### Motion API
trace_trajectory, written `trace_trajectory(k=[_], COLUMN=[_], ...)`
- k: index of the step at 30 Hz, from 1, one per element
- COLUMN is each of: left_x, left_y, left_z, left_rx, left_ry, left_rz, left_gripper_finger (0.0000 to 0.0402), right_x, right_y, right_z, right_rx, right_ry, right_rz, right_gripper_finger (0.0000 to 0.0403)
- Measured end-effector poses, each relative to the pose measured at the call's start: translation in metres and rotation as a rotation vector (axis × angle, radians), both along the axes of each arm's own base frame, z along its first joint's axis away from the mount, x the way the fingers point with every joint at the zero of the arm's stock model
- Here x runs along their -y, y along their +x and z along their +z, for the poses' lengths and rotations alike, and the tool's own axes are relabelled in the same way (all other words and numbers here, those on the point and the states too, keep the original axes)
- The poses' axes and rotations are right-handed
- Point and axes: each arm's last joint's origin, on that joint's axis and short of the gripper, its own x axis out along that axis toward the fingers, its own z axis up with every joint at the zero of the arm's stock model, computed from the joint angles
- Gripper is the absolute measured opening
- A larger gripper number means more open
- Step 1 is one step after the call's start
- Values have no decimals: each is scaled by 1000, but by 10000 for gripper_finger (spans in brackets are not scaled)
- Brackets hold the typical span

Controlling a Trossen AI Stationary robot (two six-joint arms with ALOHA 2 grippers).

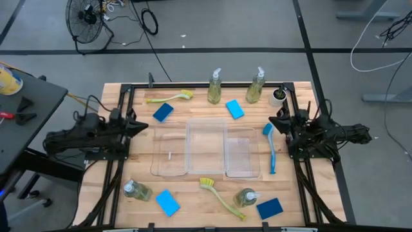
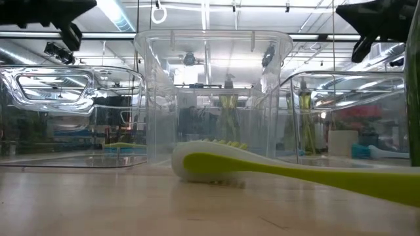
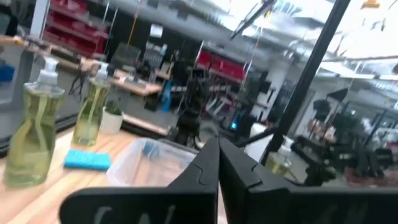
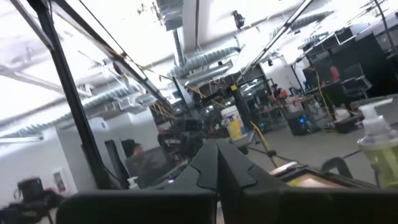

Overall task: Pick & Place Kitchen Sink Supplies
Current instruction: Put the transparent dishwashing liquid dispenser into the middle transparent bin

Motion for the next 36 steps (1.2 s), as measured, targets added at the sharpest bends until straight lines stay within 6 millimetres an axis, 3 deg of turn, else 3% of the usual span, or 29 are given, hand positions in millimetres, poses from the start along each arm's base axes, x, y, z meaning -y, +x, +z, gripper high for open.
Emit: trace_trajectory(k=[10, 24, 36], left_x=[1, 2, 2], left_y=[-31, -54, -91], left_z=[54, 121, 149], left_rx=[-67, -170, -201], left_ry=[93, 190, 289], left_rz=[14, 46, 94], left_gripper_finger=[1, 1, 1], right_x=[2, 4, 5], right_y=[-24, -44, -64], right_z=[51, 116, 146], right_rx=[-179, -367, -455], right_ry=[-83, -164, -219], right_rz=[-20, -32, -36], right_gripper_finger=[1, 0, 0])
